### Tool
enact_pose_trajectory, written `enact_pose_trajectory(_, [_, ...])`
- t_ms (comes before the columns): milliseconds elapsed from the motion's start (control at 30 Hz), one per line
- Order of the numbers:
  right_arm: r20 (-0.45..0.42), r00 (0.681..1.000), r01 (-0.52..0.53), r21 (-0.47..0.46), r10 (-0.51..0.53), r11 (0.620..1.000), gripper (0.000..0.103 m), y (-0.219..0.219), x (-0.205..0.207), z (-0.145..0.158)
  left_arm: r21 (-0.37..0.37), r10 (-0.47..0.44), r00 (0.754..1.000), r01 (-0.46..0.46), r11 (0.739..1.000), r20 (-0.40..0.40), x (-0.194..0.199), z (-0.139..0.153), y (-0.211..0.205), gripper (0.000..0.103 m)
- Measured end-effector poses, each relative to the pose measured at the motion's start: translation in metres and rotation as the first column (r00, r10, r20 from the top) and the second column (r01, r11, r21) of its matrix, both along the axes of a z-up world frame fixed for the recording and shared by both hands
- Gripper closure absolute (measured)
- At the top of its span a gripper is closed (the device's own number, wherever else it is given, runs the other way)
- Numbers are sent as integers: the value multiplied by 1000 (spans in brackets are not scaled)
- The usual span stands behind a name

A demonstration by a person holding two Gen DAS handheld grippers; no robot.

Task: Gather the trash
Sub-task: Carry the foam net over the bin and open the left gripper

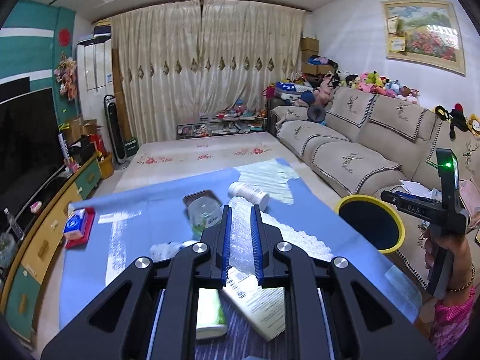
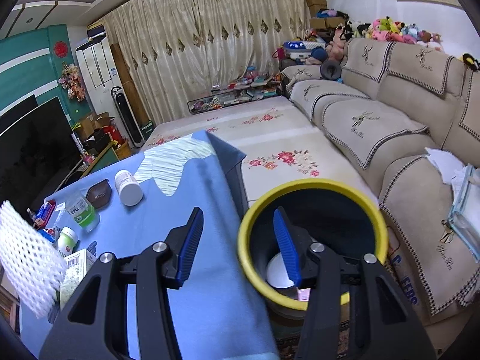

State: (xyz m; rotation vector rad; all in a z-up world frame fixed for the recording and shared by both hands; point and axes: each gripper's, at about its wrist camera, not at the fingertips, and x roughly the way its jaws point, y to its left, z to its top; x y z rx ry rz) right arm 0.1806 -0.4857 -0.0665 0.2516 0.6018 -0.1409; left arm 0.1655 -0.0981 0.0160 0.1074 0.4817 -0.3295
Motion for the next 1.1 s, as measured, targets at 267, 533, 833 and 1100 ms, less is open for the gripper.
enact_pose_trajectory(267, [17, 997, 76, -14, -76, 997, 56, -40, -38, 4, 20, -108, 994, 108, 994, -14, 15, 6, -58, 90])
enact_pose_trajectory(533, [4, 984, 176, 29, -176, 984, 56, -95, -65, -11, 47, -235, 971, 236, 971, -35, 50, 4, -162, 90])
enact_pose_trajectory(833, [-5, 971, 237, 77, -237, 968, 56, -135, -81, -26, 119, -317, 943, 327, 937, -100, 99, -28, -291, 90])
enact_pose_trajectory(1100, [-30, 963, 270, 111, -268, 956, 56, -155, -84, -41, 181, -322, 932, 350, 919, -167, 132, -77, -359, 88])
